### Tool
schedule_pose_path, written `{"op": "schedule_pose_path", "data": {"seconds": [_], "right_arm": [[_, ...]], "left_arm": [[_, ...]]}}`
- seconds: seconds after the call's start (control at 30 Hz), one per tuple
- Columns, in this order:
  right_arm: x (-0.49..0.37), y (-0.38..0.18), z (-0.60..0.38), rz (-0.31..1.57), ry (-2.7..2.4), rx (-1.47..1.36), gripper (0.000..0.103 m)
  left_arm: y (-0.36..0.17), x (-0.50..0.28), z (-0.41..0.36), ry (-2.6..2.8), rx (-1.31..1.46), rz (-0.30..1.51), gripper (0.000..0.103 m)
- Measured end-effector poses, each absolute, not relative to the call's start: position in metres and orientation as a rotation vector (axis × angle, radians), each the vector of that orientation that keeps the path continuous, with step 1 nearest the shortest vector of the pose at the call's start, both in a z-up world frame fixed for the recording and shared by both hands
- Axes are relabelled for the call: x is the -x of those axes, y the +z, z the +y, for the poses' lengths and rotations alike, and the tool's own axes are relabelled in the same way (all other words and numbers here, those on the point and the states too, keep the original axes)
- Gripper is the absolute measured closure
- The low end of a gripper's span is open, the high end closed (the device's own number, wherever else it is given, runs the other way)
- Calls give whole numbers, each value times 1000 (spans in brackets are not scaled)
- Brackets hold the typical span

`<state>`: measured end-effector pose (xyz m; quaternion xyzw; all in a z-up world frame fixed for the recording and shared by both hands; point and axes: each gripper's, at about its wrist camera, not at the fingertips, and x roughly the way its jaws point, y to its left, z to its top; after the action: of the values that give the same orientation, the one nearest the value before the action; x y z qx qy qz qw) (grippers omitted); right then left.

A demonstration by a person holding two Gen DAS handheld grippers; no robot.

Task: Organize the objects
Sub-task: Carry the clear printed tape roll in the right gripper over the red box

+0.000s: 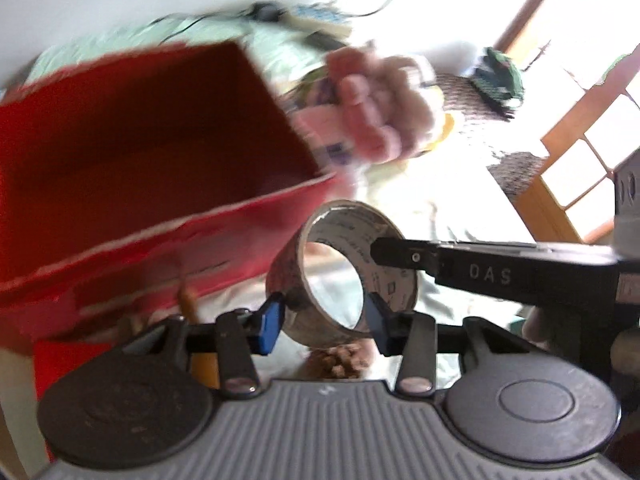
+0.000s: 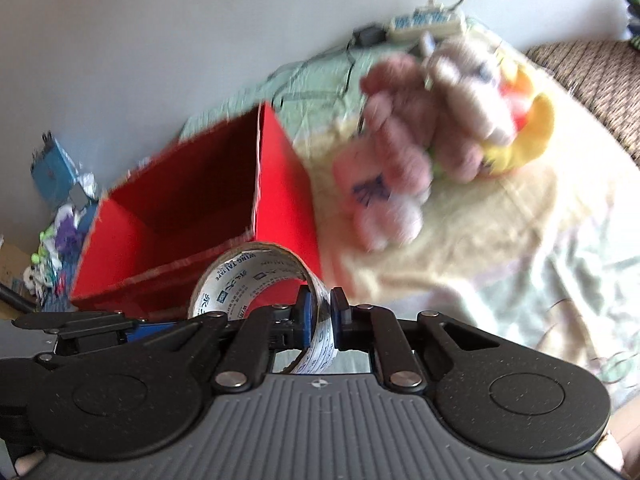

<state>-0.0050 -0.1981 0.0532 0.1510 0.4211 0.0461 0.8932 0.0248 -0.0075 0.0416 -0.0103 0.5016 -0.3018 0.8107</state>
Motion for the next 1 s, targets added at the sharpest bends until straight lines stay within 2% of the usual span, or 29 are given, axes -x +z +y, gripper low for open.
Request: {"op": "schedule_pose_path", "data": {"seconds": [0.23, 0.47, 0.77, 1.0], "right_arm": [[-15, 103, -182, 699, 134, -271, 92], [-75, 88, -143, 727, 245, -204, 92], [-139, 40, -89, 941, 270, -63, 92], [-157, 28, -71, 967, 244, 70, 92]], "left_arm": [[98, -24, -3, -724, 18, 889, 58], [125, -56, 21, -628, 19, 782, 58], [67, -119, 51, -454, 40, 942, 58], [29, -149, 49, -403, 38, 1041, 58]]}}
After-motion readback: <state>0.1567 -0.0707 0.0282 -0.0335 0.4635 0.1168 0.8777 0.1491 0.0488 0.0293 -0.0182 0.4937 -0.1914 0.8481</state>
